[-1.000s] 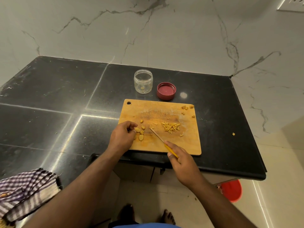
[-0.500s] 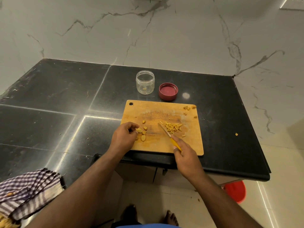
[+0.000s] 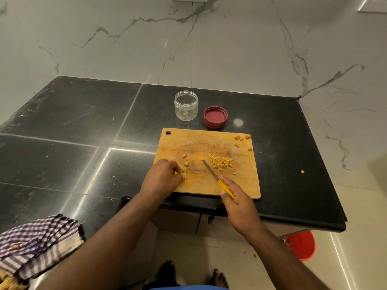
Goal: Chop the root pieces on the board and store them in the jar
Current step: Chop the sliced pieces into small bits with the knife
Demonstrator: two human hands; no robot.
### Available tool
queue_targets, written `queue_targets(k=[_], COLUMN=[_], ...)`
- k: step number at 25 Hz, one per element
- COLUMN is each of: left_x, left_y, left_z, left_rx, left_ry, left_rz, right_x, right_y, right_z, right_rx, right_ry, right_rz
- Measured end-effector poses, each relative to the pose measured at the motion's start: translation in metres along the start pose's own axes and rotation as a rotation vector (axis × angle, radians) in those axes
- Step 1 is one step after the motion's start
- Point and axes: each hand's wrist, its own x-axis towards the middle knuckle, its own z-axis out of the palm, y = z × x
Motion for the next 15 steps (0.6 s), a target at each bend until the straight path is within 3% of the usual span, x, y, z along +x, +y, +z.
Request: queue_targets(k=[10,15], left_x=[0.003,0.035], left_y=[0.017,0.047], left_z=[0.002,0.014], left_rx=[-0.101,-0.087], left_ry=[-0.077,-0.124], left_rz=[0.132,0.158], right_x=[-0.012,-0.015], right_y=[0.005,0.001], right_z=[-0.004,-0.014], right_rx=[-0.002,0.027], right_ry=[-0.013,0.054], right_rz=[0.031,0.070])
